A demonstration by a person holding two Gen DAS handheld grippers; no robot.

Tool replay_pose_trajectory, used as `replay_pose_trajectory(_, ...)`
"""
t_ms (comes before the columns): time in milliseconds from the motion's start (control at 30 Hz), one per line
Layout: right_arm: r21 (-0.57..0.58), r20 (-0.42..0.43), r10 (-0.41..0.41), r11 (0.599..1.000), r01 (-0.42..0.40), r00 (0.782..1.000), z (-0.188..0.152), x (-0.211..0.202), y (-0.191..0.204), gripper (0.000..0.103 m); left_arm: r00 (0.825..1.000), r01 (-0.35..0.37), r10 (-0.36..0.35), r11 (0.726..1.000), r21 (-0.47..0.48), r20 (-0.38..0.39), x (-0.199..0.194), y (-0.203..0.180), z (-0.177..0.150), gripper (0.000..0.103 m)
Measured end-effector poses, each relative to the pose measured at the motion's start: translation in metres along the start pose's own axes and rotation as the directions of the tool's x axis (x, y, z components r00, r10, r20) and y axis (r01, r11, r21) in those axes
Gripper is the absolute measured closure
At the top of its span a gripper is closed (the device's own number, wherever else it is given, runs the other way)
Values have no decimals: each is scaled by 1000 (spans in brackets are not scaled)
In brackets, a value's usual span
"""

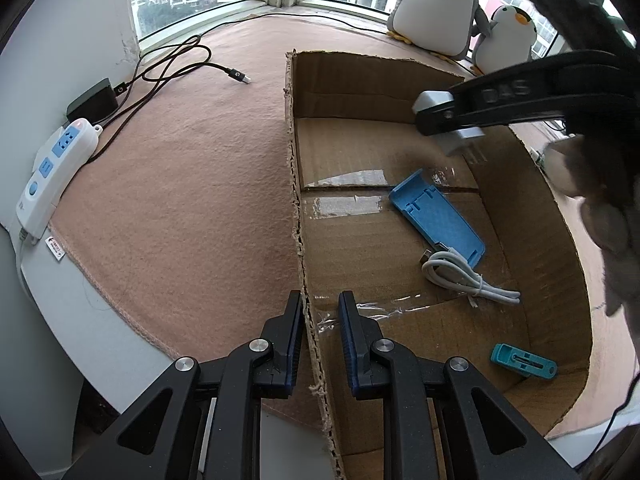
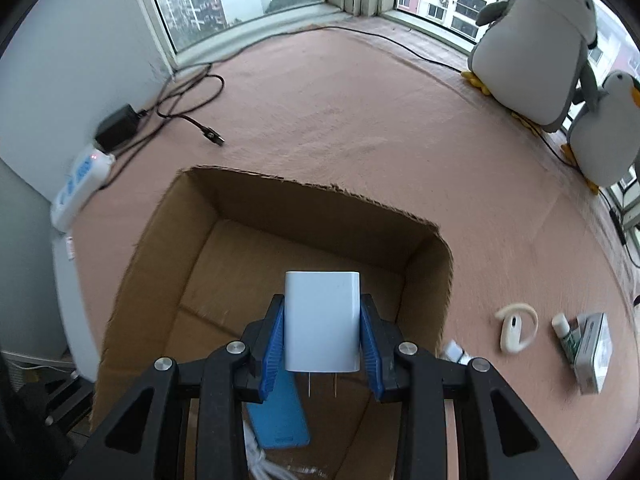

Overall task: Organize rigid objects
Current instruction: 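Carry the white charger into the box and open the right gripper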

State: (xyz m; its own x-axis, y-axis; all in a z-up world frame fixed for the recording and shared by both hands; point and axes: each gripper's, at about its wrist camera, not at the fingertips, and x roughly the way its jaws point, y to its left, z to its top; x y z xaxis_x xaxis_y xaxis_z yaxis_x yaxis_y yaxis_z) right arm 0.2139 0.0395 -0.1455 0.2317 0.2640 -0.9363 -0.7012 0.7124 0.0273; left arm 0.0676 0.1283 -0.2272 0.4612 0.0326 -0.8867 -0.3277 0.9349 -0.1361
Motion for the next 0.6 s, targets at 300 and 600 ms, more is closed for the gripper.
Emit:
replay_pose_trajectory(300,0,-15,-45,999,45,999,5,12,-1,70,1000,6,-6,1000,-3,0,0,1,0,84)
replay_pose_trajectory(600,15,46,25,1000,-26,999,-1,-19,-2,57,1000,4,-4,1000,-3,2,2,1,1,84)
